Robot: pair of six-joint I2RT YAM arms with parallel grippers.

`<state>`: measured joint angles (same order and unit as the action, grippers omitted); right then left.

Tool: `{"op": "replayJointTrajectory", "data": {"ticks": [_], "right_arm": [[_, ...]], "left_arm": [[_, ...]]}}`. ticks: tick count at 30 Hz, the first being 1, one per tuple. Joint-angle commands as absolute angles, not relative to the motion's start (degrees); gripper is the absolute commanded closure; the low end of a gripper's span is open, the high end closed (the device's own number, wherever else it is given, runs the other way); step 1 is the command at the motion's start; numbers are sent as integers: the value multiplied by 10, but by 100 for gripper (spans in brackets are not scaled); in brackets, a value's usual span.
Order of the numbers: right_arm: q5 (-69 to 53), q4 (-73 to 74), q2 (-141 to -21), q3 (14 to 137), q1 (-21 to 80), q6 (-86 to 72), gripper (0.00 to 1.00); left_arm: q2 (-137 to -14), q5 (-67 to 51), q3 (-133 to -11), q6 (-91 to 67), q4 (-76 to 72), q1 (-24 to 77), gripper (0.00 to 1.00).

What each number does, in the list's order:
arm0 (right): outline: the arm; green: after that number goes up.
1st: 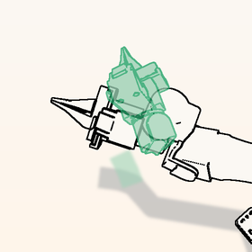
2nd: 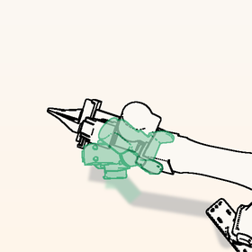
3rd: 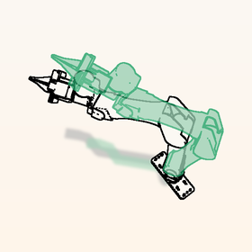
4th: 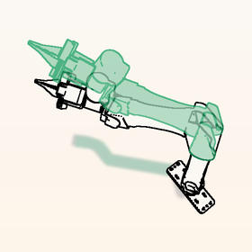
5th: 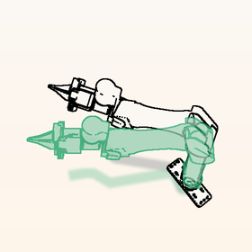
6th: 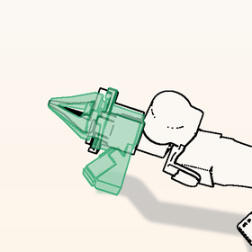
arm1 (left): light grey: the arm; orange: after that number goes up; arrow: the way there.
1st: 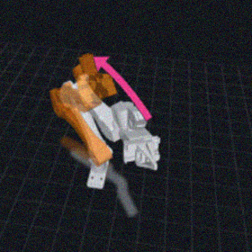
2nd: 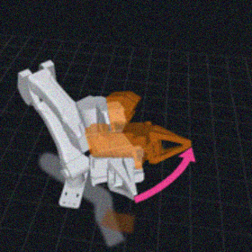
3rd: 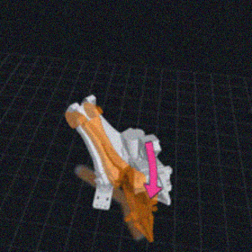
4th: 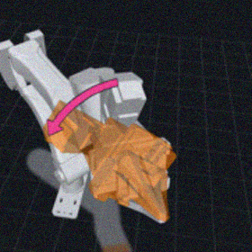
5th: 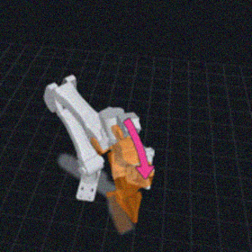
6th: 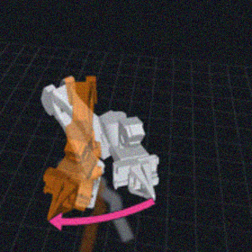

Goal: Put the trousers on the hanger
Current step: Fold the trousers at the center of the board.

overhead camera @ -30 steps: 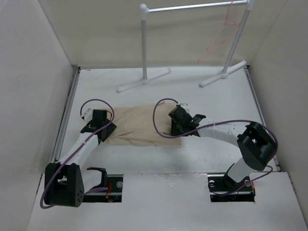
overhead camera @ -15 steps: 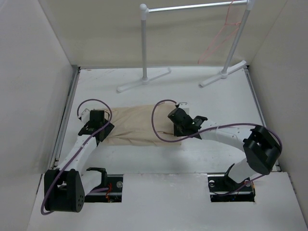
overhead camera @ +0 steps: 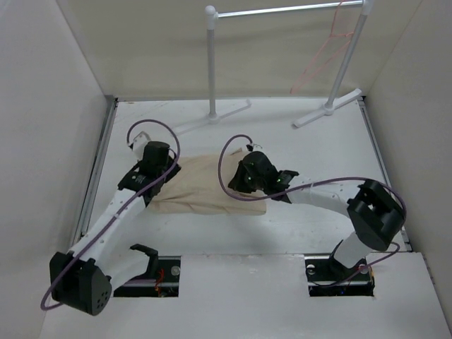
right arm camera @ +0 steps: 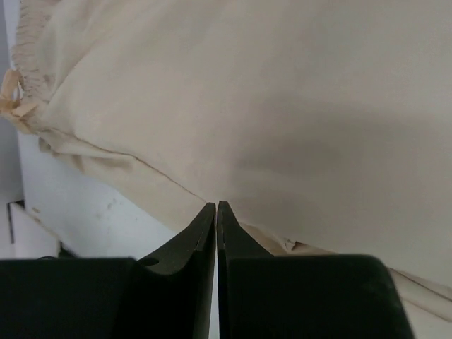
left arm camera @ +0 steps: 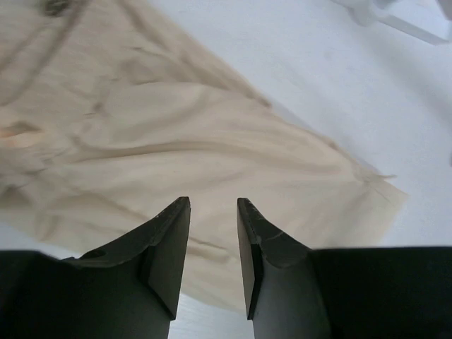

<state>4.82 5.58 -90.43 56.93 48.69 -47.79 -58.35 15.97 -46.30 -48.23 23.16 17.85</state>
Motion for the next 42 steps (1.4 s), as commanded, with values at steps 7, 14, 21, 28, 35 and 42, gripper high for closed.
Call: {"op": "replayJointTrajectory", "data": {"ticks": [7, 14, 21, 28, 35, 42], "right_arm": [[-24, -187, -971, 379, 472, -620, 90], [-33, -157, -859, 367, 457, -607, 61], [-79, -94, -798, 445, 350, -551, 66], [-120, -126, -971, 567, 253, -547, 86], [-104, -101, -1075, 616, 219, -612, 87], [-84, -53, -1038, 612, 219, -606, 78]], "left_arm": [[-739, 173, -387, -471, 48, 140, 69], [-662, 119, -363, -422, 79, 30, 67], [-581, 128, -400, -450, 165, 107, 65], [-686, 159, -428, -511, 104, 282, 65], [-716, 166, -341, -533, 85, 272, 65], [-611, 149, -326, -538, 143, 253, 63]]}}
